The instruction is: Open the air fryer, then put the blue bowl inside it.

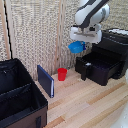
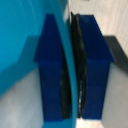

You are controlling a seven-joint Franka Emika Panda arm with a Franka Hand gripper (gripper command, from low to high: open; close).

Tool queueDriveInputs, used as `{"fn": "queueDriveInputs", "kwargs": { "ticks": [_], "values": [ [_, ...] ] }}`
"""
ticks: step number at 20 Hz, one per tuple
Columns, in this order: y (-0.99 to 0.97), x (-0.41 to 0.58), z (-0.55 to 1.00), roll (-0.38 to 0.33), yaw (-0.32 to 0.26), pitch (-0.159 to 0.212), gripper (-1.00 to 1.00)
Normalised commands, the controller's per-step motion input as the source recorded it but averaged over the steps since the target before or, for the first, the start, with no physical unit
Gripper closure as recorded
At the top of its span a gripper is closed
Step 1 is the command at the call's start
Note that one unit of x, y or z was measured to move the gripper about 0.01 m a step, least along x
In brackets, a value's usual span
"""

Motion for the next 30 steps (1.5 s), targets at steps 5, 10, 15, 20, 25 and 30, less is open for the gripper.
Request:
{"fn": "queueDriveInputs", "kwargs": {
  "ticks": [5,10,15,20,25,30],
  "values": [
    [-0.65,0.019,0.04,0.000,-0.202,0.000,1.00],
    [-0.73,0.011,-0.03,0.002,-0.172,0.000,1.00],
    [-0.69,0.162,-0.23,0.014,-0.155,0.018,1.00],
    [-0.32,0.121,-0.48,-0.016,-0.070,0.091,1.00],
    [-0.22,0.093,-0.42,-0.024,0.000,0.128,1.00],
    [-0.39,0.129,-0.14,0.000,0.000,0.015,1.00]
  ]
}}
